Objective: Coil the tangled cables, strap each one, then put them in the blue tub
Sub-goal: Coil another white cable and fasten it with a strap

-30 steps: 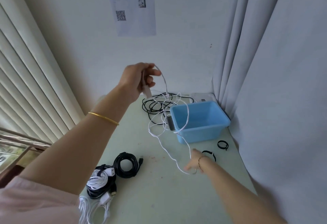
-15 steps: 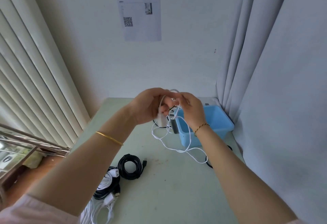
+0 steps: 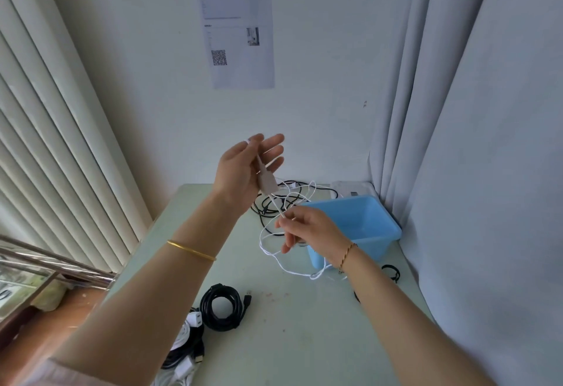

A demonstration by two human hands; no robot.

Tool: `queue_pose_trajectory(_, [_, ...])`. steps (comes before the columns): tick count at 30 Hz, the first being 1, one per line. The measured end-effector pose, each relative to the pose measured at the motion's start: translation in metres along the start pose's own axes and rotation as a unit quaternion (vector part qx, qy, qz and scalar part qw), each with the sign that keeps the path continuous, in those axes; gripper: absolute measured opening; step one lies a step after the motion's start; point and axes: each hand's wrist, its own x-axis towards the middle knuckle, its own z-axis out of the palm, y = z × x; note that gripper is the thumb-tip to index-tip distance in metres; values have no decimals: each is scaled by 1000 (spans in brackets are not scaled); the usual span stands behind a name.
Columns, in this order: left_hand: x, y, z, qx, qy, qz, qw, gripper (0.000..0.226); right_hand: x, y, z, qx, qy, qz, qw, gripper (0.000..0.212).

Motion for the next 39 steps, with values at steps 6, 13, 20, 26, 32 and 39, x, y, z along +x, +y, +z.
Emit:
queue_pose_trajectory(6, [8, -1, -14, 82, 32, 34, 996, 27, -11, -1, -10, -66, -94, 70, 991, 23])
queue_pose_trajectory(13, [5, -4, -23, 141, 5, 45, 989, 24, -27, -24, -8, -189, -210, 82, 956, 26])
queue_pose_trajectory(20, [-4, -13, -29, 370, -72, 9, 926, 38, -16, -50, -29, -159, 118, -142, 970, 14])
queue_pose_trajectory(26, [-20, -14, -13, 405, -183, -95, 891, 34, -5, -55, -40, -89, 212, -195, 953, 11])
queue_pose_trajectory(32, [-23, -6, -8, 149, -315, -228, 909, 43, 3, -42, -39, -18, 305, -184, 934, 12])
queue_pose_trajectory(39, [-13, -4, 7, -97, -276, -190, 937, 35, 2, -4, 4, -42, 56, -6, 998, 23])
